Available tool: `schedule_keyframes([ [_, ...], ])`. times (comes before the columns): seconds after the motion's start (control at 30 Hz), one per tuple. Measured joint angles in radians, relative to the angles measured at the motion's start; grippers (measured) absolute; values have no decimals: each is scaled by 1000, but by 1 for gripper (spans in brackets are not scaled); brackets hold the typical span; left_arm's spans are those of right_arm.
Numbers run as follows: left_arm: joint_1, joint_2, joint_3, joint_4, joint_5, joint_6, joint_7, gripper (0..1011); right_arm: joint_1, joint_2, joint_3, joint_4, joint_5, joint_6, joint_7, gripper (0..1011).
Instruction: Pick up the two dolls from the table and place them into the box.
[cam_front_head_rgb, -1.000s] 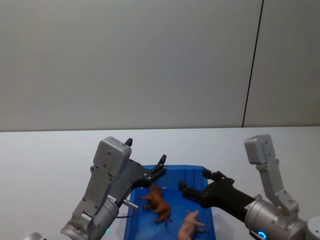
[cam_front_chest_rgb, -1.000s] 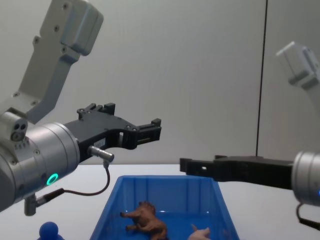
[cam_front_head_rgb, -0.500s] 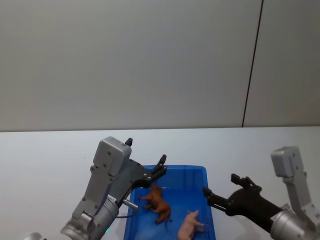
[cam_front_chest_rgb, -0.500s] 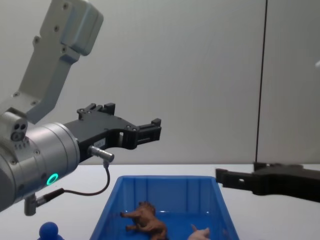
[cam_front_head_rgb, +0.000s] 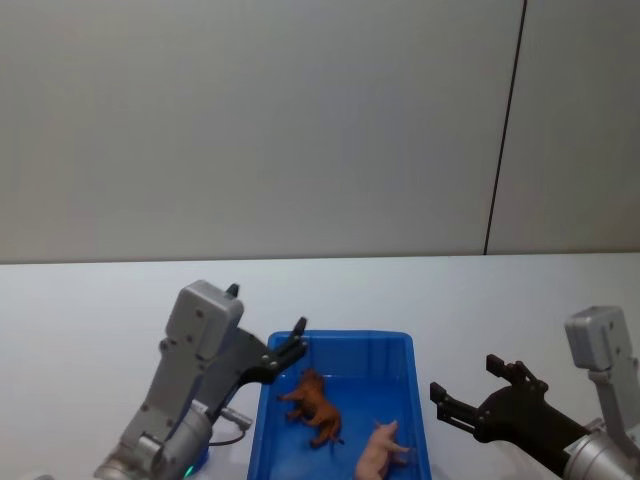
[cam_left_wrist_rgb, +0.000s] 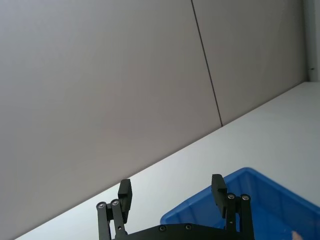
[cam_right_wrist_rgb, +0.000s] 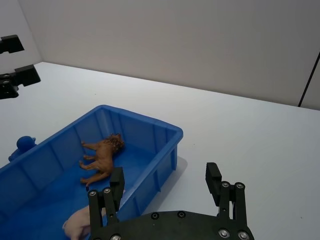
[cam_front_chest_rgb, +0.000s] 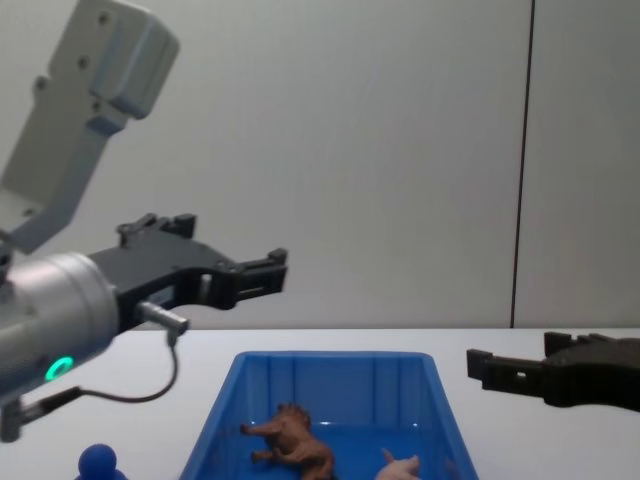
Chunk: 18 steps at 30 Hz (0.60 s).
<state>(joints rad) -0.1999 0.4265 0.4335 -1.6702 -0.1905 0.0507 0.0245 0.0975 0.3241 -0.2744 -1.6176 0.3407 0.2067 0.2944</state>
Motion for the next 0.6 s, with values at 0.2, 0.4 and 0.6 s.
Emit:
schedule_keyframes([
  [0.2,36,40,-16,-34,-13,24,31,1004,-7,7,3,-5,-1,-5,-4,1001],
  [0.4,83,88,-36,-62,-53,32,60,1004,-13,11,4,-9,-2,-9,-7,1001],
  [0.6,119,120,-53,-61,-105,13,63,1004,-16,14,5,-11,-3,-11,-9,1001],
])
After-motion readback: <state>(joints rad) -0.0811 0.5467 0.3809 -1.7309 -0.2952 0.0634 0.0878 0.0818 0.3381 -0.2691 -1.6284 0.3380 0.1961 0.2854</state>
